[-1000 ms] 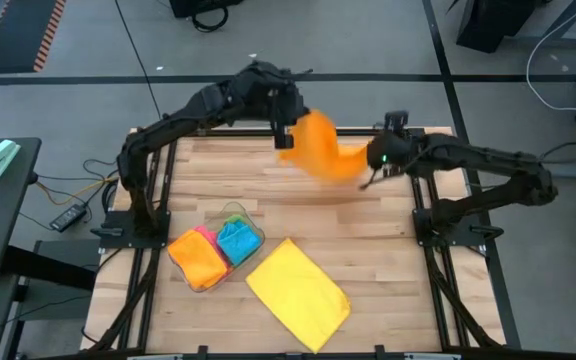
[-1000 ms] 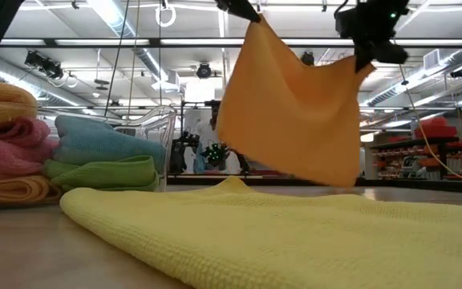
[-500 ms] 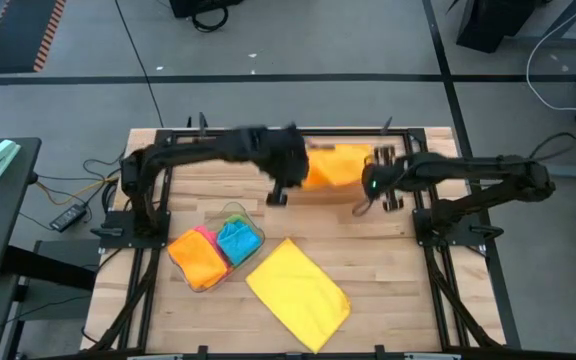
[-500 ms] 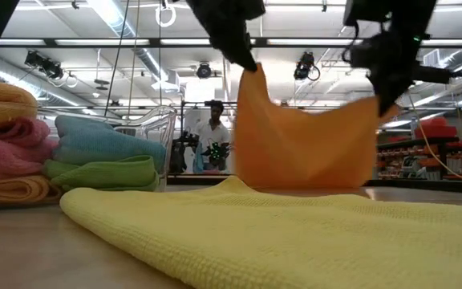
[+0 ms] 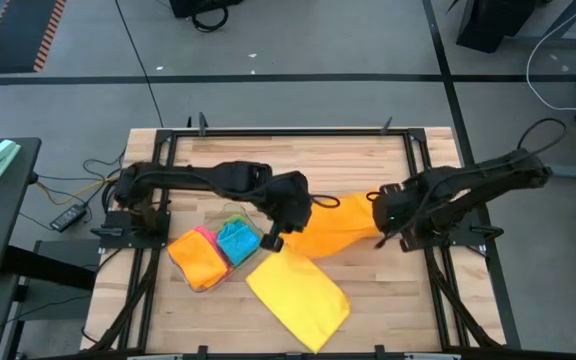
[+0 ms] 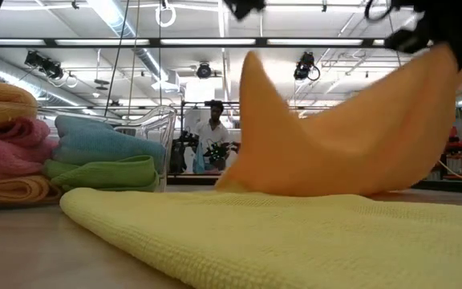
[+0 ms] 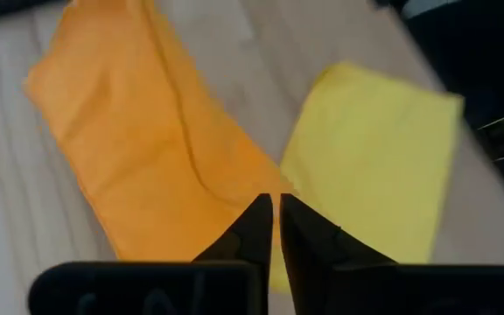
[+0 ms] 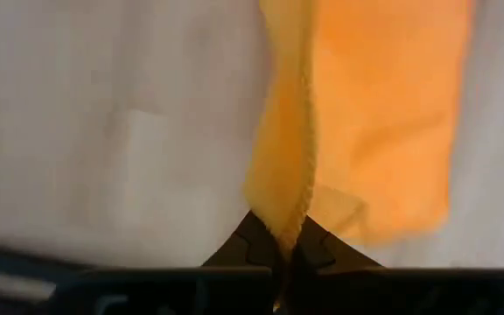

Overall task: Fold microfiber towels
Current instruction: Fold the orange microfiber cloth

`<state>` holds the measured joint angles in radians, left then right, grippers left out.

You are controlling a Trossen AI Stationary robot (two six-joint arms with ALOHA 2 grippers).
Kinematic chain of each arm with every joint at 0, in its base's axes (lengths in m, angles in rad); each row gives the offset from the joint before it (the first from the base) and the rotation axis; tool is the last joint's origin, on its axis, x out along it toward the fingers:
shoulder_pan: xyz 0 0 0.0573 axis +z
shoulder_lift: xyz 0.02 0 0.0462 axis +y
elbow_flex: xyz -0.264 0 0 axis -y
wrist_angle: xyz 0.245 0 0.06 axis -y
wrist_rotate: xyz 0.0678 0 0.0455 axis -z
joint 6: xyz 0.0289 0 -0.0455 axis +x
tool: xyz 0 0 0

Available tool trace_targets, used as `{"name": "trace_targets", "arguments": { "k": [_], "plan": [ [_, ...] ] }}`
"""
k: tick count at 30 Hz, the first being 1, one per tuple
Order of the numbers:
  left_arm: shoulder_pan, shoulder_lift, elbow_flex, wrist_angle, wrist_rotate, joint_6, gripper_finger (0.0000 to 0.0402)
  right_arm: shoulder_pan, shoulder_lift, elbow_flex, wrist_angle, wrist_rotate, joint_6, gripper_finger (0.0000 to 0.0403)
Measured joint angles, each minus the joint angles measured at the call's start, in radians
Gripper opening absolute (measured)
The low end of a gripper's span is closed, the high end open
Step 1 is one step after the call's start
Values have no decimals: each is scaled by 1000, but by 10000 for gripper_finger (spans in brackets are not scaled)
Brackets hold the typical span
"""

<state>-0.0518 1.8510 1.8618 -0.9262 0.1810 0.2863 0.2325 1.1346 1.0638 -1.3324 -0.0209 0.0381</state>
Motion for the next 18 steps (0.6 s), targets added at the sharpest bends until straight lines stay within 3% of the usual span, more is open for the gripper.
{"name": "trace_targets", "arguments": {
  "k": [4, 8, 12, 18],
  "plan": [
    [-44, 0, 160, -81, 1, -42, 9, 78, -1, 176, -77, -102, 116, 6],
    [-77, -4, 263, -115, 0, -71, 10, 143, -2, 318, -99, -53, 201, 6],
    [-96, -2, 241, -113, 0, -97, 29, 180, -1, 327, -104, -22, 235, 6],
    [-117, 0, 62, 43, -12, -92, 51, 210, 0, 219, -107, -16, 305, 6]
  ]
}}
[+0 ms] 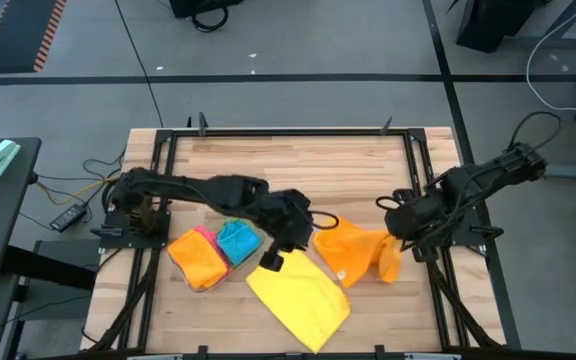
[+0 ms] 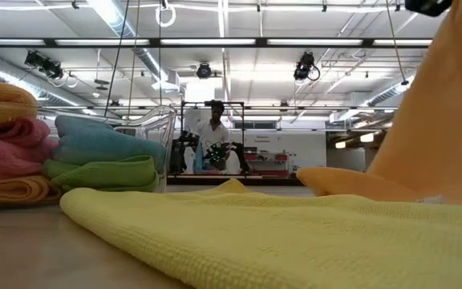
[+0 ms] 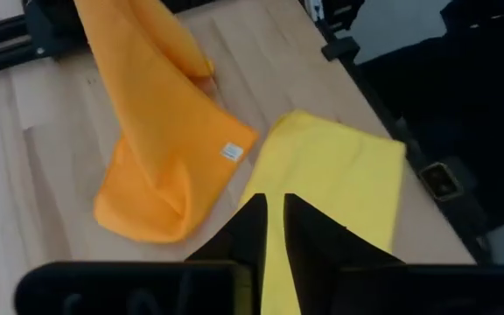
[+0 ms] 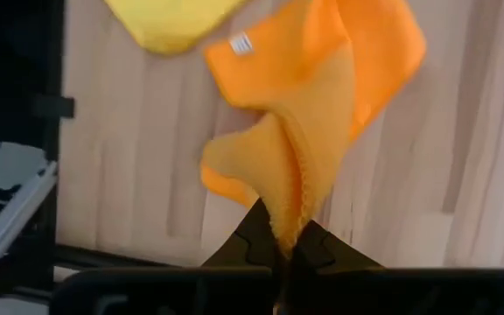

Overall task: Fold microfiber towels
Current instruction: Fold the orange microfiber cloth

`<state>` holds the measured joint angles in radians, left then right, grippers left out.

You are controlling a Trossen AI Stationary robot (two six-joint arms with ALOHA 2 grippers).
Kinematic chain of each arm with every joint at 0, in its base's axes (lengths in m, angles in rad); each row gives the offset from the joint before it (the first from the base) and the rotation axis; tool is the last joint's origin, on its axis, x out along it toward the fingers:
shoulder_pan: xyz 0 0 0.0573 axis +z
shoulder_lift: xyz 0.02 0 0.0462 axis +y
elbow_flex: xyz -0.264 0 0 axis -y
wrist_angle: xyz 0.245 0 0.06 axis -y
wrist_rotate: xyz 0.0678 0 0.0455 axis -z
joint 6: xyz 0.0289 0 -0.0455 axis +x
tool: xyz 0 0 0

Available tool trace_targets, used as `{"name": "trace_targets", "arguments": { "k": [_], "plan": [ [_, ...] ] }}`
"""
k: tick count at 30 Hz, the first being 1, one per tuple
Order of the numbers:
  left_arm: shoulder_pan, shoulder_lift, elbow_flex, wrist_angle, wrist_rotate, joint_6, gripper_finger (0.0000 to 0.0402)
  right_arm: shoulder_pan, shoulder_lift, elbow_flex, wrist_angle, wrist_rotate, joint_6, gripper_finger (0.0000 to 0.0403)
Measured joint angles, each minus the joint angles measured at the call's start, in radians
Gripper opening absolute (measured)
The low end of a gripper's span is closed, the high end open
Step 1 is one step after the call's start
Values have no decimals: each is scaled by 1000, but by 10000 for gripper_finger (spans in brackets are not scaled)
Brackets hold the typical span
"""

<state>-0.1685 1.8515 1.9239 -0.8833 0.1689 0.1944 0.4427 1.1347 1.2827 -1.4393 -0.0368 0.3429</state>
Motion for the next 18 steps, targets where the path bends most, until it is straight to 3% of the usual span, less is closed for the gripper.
{"name": "trace_targets", "arguments": {
  "k": [10, 12, 18],
  "plan": [
    [-46, 2, -380, 435, -325, 179, 102, -2, 0, -130, 86, 2, 56, 6],
    [-56, 18, -414, 515, -370, 204, 121, -2, 0, -140, 106, 3, 55, 6],
    [-73, 111, -421, 519, -383, 230, 164, -2, 0, -148, 149, 4, 50, 6]
  ]
}}
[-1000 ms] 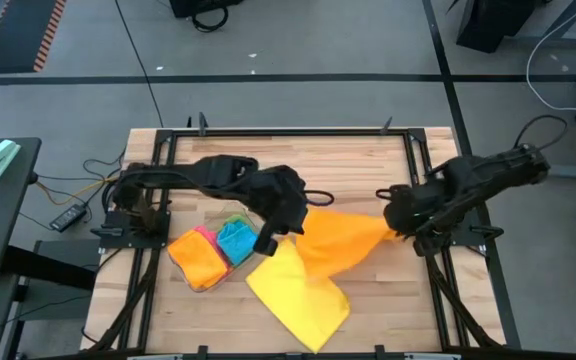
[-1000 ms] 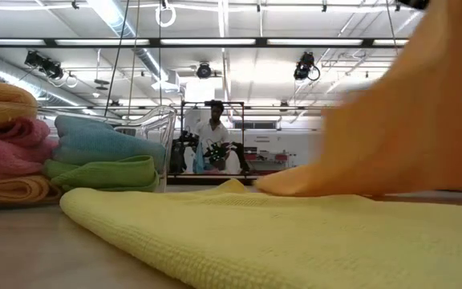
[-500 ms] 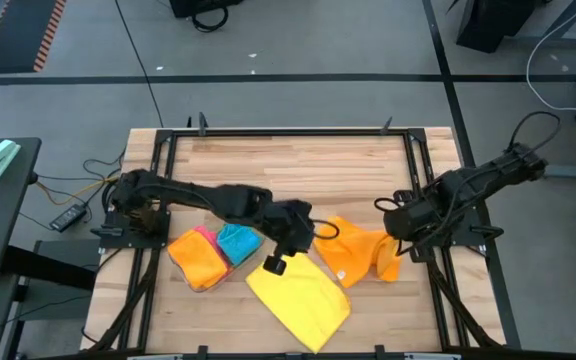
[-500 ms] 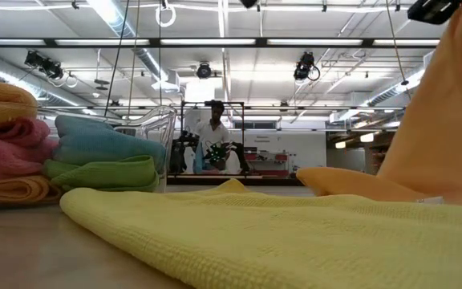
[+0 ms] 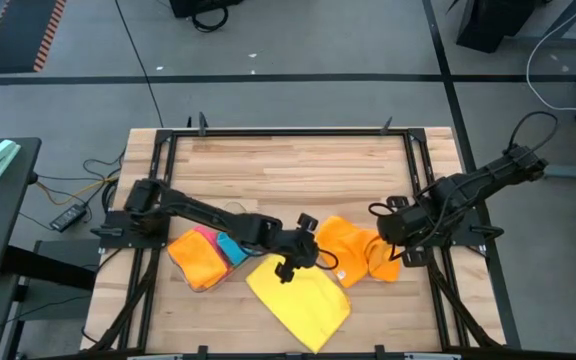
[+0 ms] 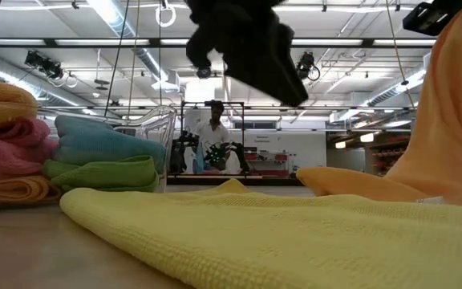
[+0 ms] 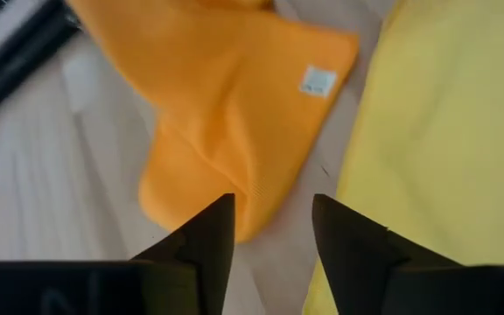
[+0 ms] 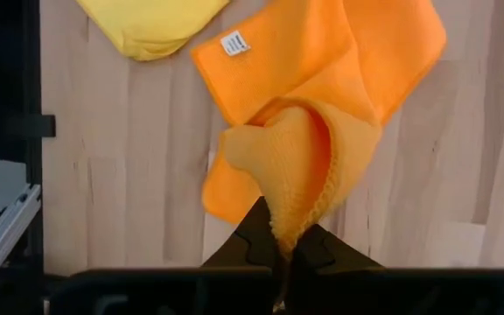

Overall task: Fold microfiber towels
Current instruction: Fold the orange microfiber cloth

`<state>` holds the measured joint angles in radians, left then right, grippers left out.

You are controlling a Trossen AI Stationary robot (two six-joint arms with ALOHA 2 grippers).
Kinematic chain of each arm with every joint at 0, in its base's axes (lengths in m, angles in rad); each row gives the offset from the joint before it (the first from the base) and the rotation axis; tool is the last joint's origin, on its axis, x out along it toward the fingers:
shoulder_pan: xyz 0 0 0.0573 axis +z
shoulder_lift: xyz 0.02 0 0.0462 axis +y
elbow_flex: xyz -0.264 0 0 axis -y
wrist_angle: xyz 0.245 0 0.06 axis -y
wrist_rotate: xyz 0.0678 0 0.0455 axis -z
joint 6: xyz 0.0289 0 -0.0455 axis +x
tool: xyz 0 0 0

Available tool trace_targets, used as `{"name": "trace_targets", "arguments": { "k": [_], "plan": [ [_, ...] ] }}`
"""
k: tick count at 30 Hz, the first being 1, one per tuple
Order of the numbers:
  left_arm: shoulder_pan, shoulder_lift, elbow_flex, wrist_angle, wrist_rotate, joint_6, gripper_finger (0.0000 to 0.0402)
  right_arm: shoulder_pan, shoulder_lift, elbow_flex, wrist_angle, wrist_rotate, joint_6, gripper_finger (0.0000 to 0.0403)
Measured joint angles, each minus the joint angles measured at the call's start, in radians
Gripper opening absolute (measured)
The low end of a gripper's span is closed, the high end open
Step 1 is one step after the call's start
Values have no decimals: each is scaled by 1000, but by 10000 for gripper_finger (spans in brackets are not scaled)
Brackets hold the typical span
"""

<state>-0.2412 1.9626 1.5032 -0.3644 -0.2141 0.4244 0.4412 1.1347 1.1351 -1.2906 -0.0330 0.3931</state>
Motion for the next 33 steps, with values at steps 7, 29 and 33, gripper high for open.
{"name": "trace_targets", "arguments": {
  "k": [7, 29, 33],
  "plan": [
    [-28, 105, 0, 31, -146, 160, 170, 0, 0, 0, 8, 28, 0, 6],
    [-73, 279, 2, 228, -495, 534, 51, 0, 0, 0, 27, 33, 7, 6],
    [-78, 219, 2, 147, -461, 446, 15, 0, 0, 0, 43, 33, 7, 6]
  ]
}}
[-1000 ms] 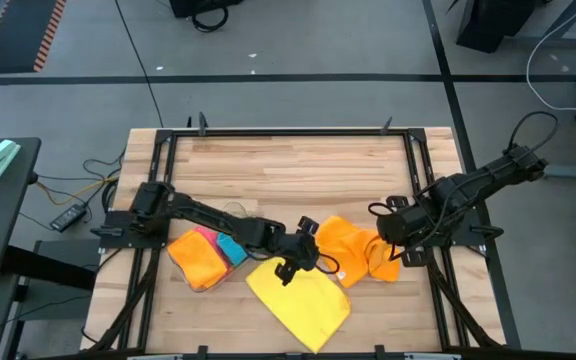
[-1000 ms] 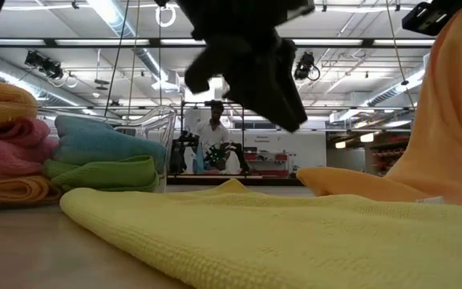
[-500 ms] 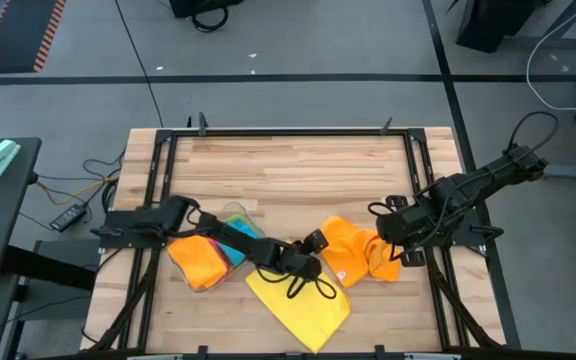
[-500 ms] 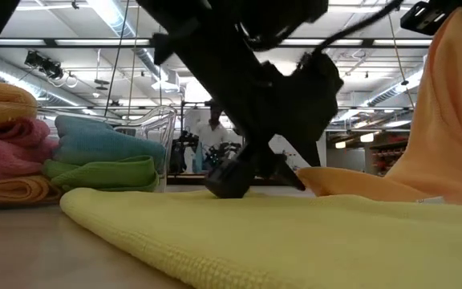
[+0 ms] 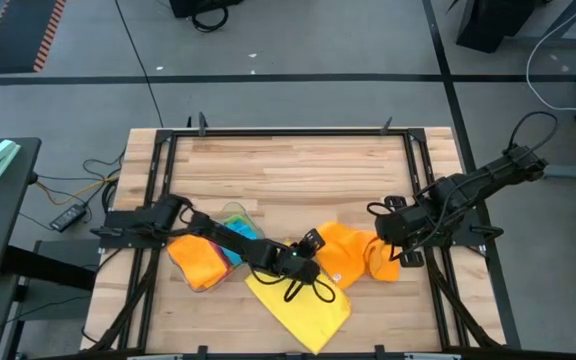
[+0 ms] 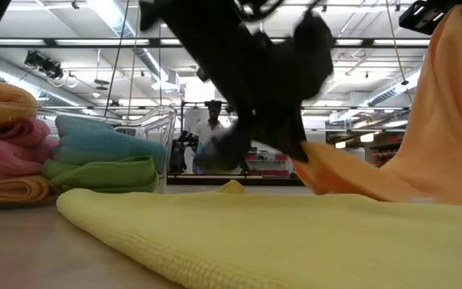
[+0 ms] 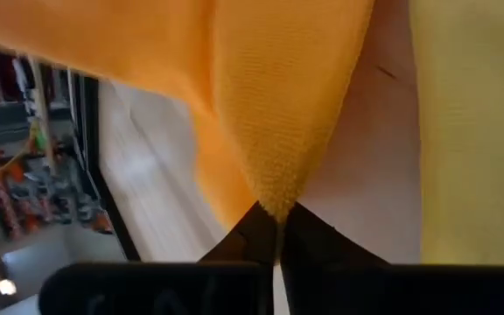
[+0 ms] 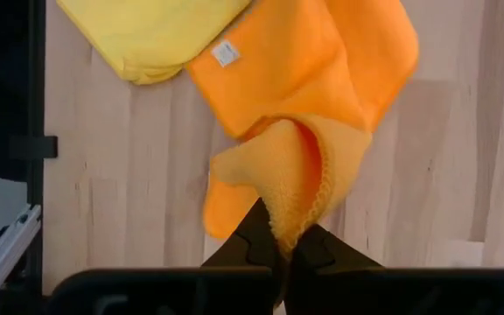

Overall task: Fold microfiber towels
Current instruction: Fold the orange microfiber cloth

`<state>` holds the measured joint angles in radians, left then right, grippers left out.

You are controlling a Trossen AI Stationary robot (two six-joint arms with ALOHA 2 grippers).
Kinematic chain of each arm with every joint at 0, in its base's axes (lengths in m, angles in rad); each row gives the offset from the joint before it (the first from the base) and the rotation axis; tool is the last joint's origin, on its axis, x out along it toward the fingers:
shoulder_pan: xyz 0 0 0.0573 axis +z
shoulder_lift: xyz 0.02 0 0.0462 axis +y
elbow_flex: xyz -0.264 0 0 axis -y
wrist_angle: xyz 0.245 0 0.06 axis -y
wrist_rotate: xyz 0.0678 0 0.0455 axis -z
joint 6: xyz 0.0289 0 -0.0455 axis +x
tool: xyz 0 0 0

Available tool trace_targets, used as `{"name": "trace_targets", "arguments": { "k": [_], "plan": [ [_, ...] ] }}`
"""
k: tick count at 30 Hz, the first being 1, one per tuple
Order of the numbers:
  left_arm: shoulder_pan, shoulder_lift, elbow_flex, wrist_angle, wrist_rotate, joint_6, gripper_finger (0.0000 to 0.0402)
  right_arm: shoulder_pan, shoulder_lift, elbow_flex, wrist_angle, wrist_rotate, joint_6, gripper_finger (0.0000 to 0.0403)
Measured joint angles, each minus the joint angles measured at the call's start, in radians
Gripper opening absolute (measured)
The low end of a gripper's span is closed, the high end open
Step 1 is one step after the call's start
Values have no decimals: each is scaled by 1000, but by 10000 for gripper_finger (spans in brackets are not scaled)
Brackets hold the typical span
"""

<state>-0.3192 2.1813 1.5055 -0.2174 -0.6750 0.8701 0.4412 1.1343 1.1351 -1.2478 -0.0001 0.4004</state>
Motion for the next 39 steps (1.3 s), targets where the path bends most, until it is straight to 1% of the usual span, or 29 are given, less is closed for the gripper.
{"name": "trace_targets", "arguments": {
  "k": [3, 6, 8, 10, 13, 15, 17, 19, 23, 27, 29, 30, 31, 34, 35, 37, 39],
  "plan": [
    [20, -65, 2, -110, 32, -67, 12, 0, 0, -24, 48, 3, -8, 6],
    [74, -117, 3, -216, 60, -169, 8, 0, 0, -76, 104, 15, -31, 6],
    [118, -127, 3, -283, 88, -240, 11, 0, 0, -118, 161, 43, -42, 6],
    [164, -123, 2, -333, 126, -306, 24, 0, 1, -156, 206, 77, -44, 6],
    [222, -110, 1, -379, 245, -383, 41, -7, 8, -216, 277, 85, -36, 6],
    [242, -106, -1, -398, 313, -423, 50, -10, 13, -253, 285, 83, -15, 6],
    [240, -106, 0, -386, 329, -432, 62, -14, 16, -286, 292, 82, -2, 6],
    [227, -114, 1, -398, 326, -392, 81, -16, 16, -313, 293, 79, 3, 6],
    [194, -133, 1, -409, 301, -332, 141, -16, 16, -334, 297, 73, 8, 6],
    [164, -148, -1, -424, 207, -309, 204, -16, 13, -331, 298, 71, 1, 6],
    [150, -159, 1, -412, 196, -308, 226, -16, 12, -329, 310, 71, -7, 6],
    [140, -167, 1, -415, 219, -308, 233, -16, 12, -329, 306, 71, -11, 6],
    [131, -170, 1, -416, 265, -308, 237, -16, 12, -329, 303, 71, -14, 6],
    [103, -169, 1, -362, 441, -315, 241, -21, 12, -329, 306, 71, -18, 6],
    [96, -165, 1, -335, 472, -332, 239, -22, 12, -329, 307, 71, -18, 6],
    [84, -147, 2, -245, 493, -389, 232, -23, 12, -329, 311, 71, -23, 6],
    [83, -128, 1, -205, 497, -446, 222, -23, 12, -329, 323, 71, -26, 6]
  ]
}}
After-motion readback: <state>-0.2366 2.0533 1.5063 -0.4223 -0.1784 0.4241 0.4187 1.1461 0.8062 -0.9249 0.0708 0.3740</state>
